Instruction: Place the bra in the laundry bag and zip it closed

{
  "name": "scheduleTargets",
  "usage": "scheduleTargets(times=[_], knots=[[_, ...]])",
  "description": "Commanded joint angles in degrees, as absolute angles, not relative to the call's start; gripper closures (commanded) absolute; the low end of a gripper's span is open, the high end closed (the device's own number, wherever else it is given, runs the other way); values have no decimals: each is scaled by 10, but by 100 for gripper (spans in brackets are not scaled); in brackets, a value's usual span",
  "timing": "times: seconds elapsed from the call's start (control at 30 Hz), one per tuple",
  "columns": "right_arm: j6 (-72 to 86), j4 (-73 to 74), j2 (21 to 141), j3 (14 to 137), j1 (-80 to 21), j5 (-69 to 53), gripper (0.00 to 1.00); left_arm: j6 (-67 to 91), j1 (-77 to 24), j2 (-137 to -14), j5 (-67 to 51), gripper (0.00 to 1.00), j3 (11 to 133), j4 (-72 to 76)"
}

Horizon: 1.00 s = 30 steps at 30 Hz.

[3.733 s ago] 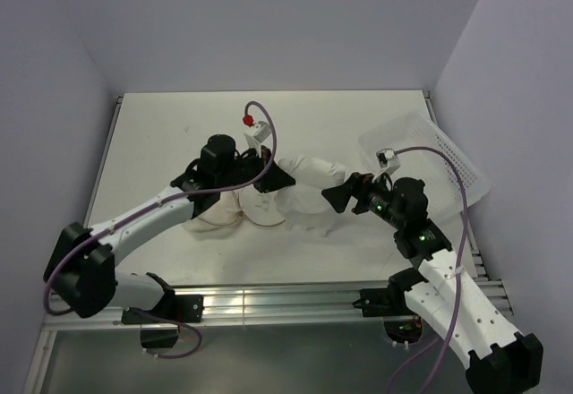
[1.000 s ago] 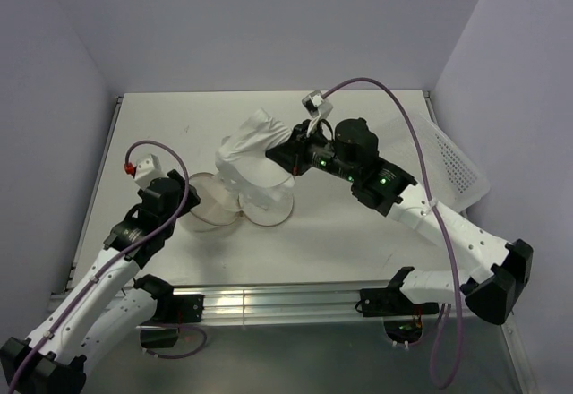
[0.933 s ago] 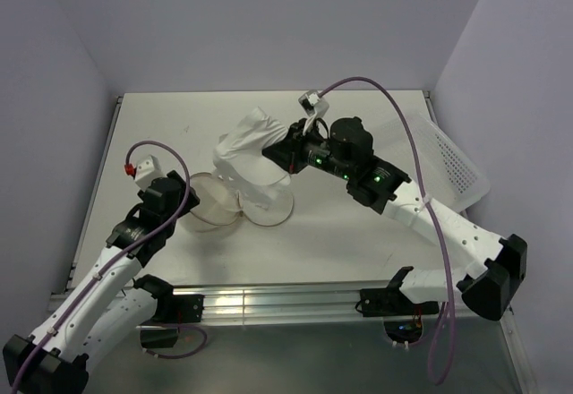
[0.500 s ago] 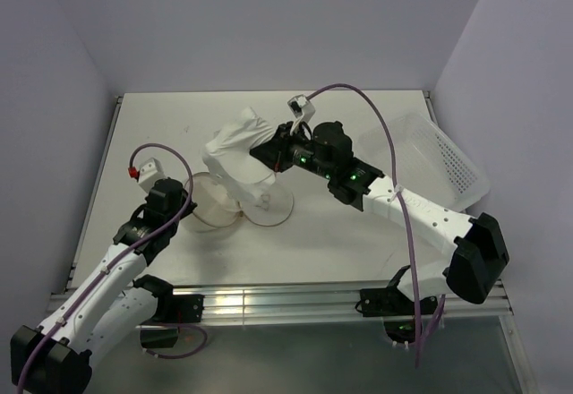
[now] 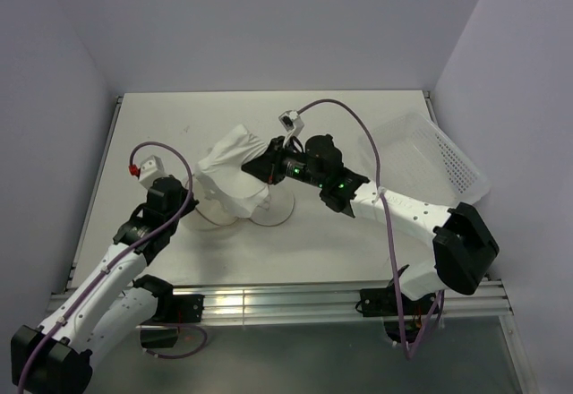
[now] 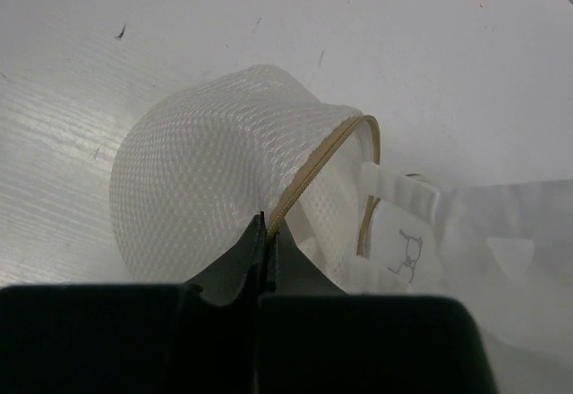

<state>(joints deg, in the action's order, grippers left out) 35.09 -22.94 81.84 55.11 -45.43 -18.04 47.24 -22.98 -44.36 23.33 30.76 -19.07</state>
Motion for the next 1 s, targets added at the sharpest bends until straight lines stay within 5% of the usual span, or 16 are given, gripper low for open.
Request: scheduleTargets(times=[0.0, 0.63, 0.97], knots=[[352, -293, 808, 550, -461, -205, 100, 469, -225, -446, 217, 100, 311, -156], [307, -282, 975, 598, -494, -113, 100, 471, -225, -435, 148, 100, 314, -128], [346, -301, 1003, 575, -545, -68, 100, 491, -238, -461, 14, 100, 342, -42]])
